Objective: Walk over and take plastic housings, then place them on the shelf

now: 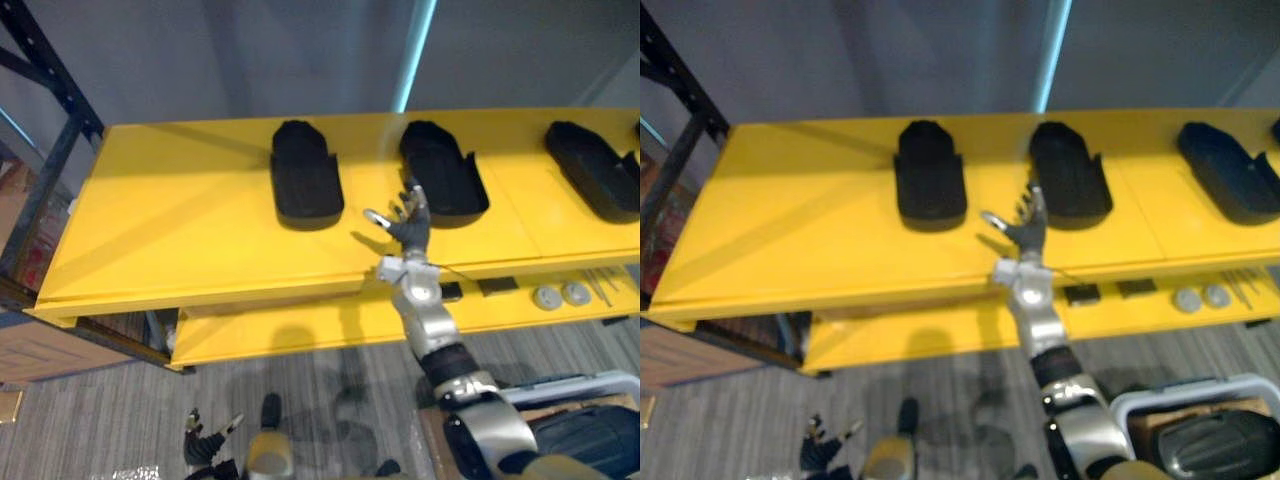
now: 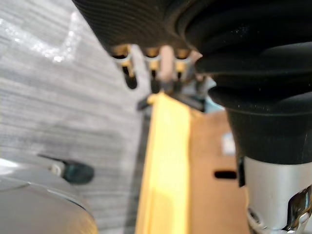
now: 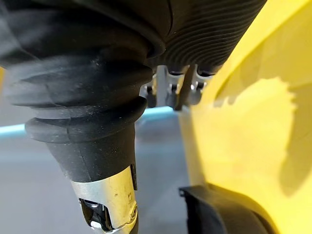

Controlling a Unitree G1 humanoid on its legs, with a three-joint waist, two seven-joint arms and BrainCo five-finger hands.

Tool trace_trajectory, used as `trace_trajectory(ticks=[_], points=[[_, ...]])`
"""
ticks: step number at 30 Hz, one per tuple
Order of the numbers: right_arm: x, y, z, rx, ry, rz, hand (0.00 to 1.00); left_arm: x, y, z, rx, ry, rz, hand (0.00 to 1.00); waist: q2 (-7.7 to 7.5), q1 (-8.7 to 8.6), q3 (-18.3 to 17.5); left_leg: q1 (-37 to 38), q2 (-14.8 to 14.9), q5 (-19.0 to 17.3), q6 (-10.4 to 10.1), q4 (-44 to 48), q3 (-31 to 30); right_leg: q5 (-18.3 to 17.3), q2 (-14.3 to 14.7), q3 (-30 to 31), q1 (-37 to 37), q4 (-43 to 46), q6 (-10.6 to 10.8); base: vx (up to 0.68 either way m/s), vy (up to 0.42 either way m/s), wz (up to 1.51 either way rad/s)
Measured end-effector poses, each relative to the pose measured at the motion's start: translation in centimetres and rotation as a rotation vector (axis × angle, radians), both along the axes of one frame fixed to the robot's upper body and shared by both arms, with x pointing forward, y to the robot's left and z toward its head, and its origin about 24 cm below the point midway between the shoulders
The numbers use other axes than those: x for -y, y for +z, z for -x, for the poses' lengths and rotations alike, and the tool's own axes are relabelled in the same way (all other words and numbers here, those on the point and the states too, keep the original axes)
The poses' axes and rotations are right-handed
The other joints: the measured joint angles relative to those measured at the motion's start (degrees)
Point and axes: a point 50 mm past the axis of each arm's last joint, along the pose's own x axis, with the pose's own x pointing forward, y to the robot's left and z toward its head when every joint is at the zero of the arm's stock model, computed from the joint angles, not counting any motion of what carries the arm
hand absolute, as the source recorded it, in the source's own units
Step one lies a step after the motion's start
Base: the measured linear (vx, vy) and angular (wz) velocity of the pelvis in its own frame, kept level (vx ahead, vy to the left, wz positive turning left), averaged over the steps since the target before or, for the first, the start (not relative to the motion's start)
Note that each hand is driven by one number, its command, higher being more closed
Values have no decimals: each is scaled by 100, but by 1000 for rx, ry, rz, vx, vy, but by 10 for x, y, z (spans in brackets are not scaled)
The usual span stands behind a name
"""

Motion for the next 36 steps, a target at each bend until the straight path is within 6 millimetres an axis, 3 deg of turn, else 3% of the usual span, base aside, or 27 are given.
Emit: trace_trajectory(ticks=[6, 15, 22, 36], points=[[-9, 11, -13, 13, 92, 68, 0, 7, -1, -2, 15, -26, 42, 0, 179, 9, 110, 19, 36, 17, -3, -1, -5, -32, 20, 21, -17, 84, -41, -30, -6, 0], [-25, 18, -15, 28, 195, 125, 0, 6, 0, -3, 19, -34, 40, 0, 150, 29, 286, 12, 49, 43, 34, -21, -83, -99, 21, -43, -7, 173, -91, -58, -12, 4], [-24, 18, -20, 12, 225, 135, 0, 3, 3, -6, 30, -38, 30, 0, 76, 170, 440, -13, 38, 79, 19, -1, -136, -86, 16, -83, -5, 184, -72, -11, -6, 2], [-22, 14, -24, -23, 212, 144, 0, 2, 4, -6, 32, -39, 29, 0, 73, 182, 442, -93, 24, 97, 18, -1, -262, -85, 19, -215, 1, 208, -63, 0, -6, 4]])
